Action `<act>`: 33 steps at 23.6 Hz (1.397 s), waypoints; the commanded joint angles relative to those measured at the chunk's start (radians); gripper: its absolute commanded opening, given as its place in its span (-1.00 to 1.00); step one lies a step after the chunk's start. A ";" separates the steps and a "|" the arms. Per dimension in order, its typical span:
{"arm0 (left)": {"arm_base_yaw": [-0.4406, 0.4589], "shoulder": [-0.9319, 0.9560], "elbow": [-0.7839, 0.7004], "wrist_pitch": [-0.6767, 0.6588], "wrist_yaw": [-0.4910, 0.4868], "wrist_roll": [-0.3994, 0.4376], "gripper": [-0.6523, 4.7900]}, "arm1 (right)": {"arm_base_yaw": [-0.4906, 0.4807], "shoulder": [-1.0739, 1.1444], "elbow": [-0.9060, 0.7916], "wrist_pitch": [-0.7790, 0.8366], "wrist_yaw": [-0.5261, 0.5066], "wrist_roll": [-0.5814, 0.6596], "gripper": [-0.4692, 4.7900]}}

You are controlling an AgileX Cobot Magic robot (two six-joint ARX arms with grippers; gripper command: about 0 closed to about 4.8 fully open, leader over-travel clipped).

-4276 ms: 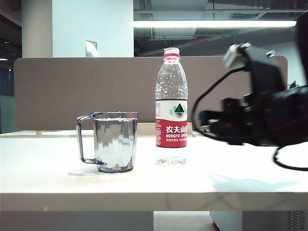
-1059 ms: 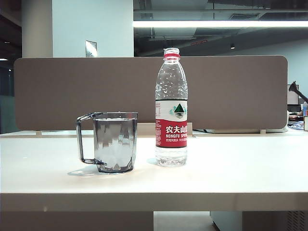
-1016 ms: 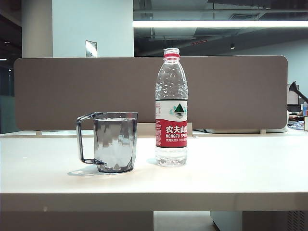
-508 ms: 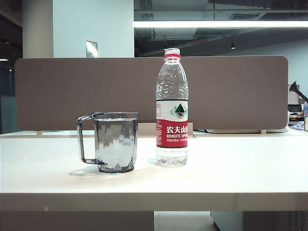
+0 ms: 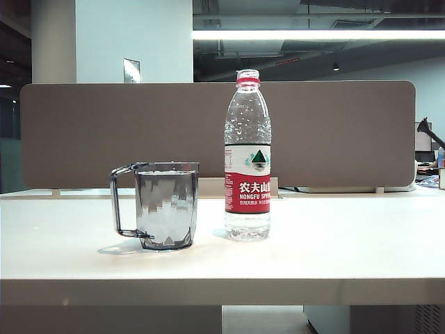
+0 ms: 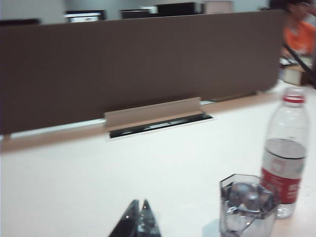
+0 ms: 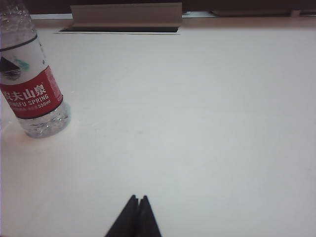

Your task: Pick up the mineral water bottle on the table and pour water into the mug until it's full.

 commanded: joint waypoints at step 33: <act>0.023 -0.050 -0.280 -0.041 -0.306 -0.094 -0.78 | 0.001 -0.002 -0.007 0.011 0.005 -0.003 -0.82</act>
